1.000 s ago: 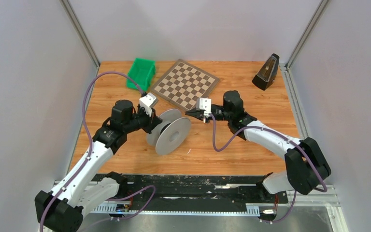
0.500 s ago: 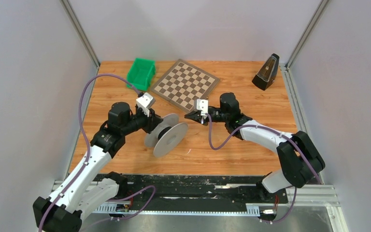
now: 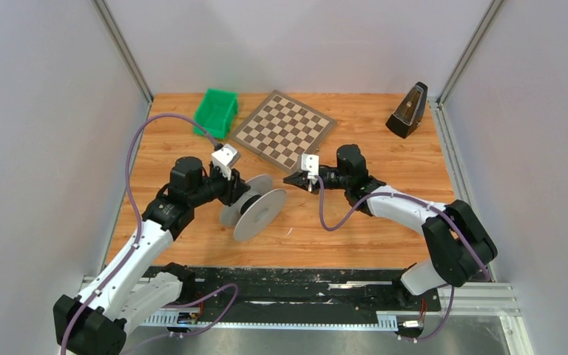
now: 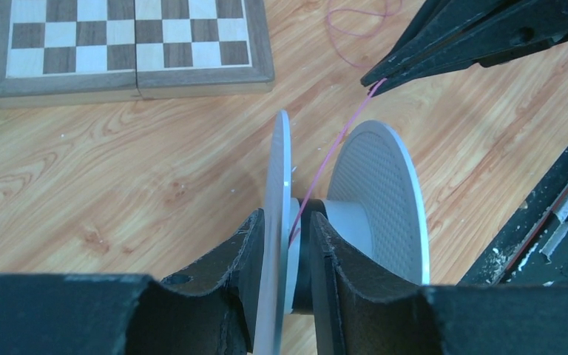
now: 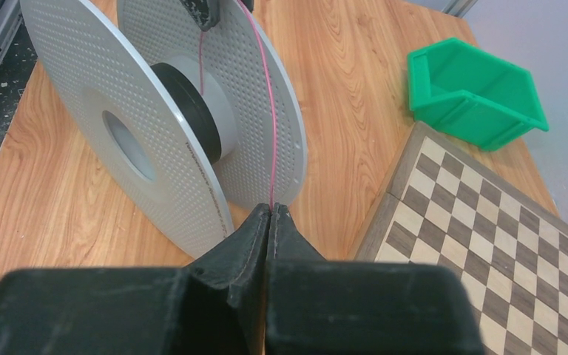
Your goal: Wrap the cables
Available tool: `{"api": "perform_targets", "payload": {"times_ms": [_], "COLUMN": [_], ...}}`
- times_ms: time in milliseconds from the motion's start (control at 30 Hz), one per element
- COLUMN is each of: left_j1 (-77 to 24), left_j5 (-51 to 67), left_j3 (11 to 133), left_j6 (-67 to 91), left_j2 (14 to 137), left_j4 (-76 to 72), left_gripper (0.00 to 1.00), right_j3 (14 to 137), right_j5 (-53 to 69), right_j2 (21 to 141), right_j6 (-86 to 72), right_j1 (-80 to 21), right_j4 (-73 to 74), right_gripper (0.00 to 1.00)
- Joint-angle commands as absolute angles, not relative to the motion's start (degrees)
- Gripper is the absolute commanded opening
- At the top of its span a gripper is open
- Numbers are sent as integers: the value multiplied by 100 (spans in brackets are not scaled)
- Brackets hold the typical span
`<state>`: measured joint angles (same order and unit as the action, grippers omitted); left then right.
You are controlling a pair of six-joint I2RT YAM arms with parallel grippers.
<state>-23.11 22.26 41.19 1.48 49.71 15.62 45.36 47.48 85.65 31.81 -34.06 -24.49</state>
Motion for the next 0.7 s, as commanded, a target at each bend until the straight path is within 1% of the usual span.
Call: {"api": "perform_targets", "payload": {"times_ms": [0,167,500,600,667], "left_j1": [-2298,-2303,-2303,-2302,-2303], "left_j5": [2141,1996,2143,2198,2235], "left_j3": [4146,4076,3900,3912,3900], "left_j6": [-57,-140,-195,-216,-230], "left_j2": [5049,5021,5064,5071,5065], "left_j4": [1551,1479,1399,1416,1404], "left_gripper": [35,34,37,33,28], "right_j3": [4436,4384,4293,4280,4265], "right_j5": [4960,5009,5036,5028,5042], "right_j2": [8548,8582,8678,8685,8690], "right_j6": [3228,3232,3149,3144,3177], "right_j1": [-3441,-3437,-3437,-3441,-3437], "right_j4": [-2693,-2764,-3023,-3070,-3067], "right_gripper": [0,0,0,0,0]}}
